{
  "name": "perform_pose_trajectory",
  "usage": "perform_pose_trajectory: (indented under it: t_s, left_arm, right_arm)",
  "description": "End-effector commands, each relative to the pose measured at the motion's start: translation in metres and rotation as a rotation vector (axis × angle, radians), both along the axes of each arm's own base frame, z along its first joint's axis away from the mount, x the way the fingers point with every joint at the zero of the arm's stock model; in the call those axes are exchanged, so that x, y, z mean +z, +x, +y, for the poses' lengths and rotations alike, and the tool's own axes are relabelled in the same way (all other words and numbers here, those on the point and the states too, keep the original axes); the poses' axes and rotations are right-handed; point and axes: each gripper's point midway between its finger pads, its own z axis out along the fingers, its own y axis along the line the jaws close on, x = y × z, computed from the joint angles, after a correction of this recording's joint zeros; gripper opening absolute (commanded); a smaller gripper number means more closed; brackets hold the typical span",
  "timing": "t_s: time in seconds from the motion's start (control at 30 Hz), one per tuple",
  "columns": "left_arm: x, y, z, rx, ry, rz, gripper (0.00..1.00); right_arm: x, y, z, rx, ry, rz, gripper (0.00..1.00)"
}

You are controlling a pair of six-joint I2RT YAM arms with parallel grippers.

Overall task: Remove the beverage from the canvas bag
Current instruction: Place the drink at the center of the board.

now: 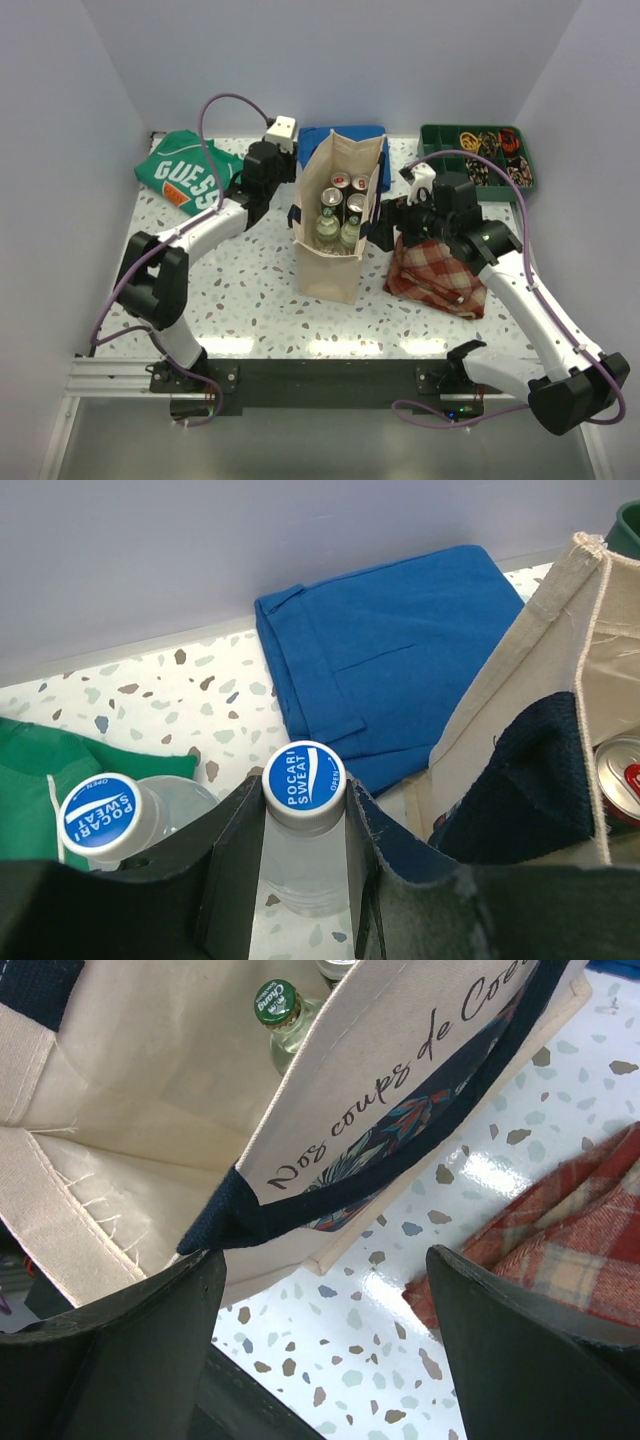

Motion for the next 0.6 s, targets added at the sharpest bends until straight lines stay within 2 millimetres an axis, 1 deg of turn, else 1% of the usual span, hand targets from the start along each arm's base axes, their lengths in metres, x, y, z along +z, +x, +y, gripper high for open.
perform_pose_trajectory:
  t_s: [0.0,0.17,0.2,0.27,0.3,0.37,0.4,0.47,0.53,0.57]
  left_arm:
    - [0.0781,0.0159,-0.0051,0.001,-0.122,-0.247,0.00]
    - [0.0700,0.0152,-0.0079,-0.012,-0.123,-0.222,0.00]
    - [0.0725,0.0140,-0.0077,-0.013,-0.126,-0.224,0.00]
    - [0.0743,0.0120,-0.0067,-0.013,-0.128,-0.229,0.06]
    - [0.0751,0.0117,-0.0053,-0.008,-0.126,-0.232,0.10]
    - [0.0740,0.0116,-0.0039,-0.004,-0.114,-0.227,0.15]
    - [0.0744,0.0114,-0.0035,-0.002,-0.112,-0.226,0.20]
    - [0.0734,0.0106,-0.0027,-0.001,-0.108,-0.221,0.25]
    - [0.0731,0.0103,-0.0023,0.001,-0.108,-0.219,0.33]
    - [0.0716,0.0100,-0.0024,0.001,-0.109,-0.215,0.39]
  right_arm:
    - [0.0114,0.0019,-0.0024,-0.017,0.005,-0.040,0.86]
    - [0.0120,0.0019,-0.0045,-0.023,0.000,-0.046,0.86]
    - [0.0117,0.0014,-0.0042,-0.022,-0.001,-0.045,0.86]
    - [0.0104,0.0012,-0.0049,-0.023,-0.005,-0.042,0.86]
    - [0.0107,0.0017,-0.0053,-0.024,-0.005,-0.045,0.86]
    - [0.0114,0.0014,-0.0045,-0.022,-0.003,-0.045,0.86]
    - [0.0114,0.0012,-0.0043,-0.021,-0.002,-0.044,0.87]
    - [0.0122,0.0013,-0.0045,-0.021,0.001,-0.048,0.87]
    - [0.0122,0.0011,-0.0037,-0.020,0.004,-0.048,0.87]
    - [0.0123,0.0014,-0.0040,-0.022,0.005,-0.047,0.87]
